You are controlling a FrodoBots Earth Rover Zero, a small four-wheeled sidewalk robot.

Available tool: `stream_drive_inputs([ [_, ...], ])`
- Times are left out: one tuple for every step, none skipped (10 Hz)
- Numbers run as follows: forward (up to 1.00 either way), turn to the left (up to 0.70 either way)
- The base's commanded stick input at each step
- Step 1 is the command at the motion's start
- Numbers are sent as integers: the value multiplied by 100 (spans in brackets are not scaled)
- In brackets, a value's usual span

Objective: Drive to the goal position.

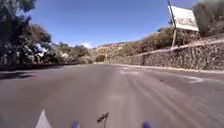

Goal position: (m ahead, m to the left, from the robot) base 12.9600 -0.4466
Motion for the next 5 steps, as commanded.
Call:
stream_drive_inputs([
  [85,0],
  [85,0],
  [85,0],
  [85,0],
  [85,0],
])
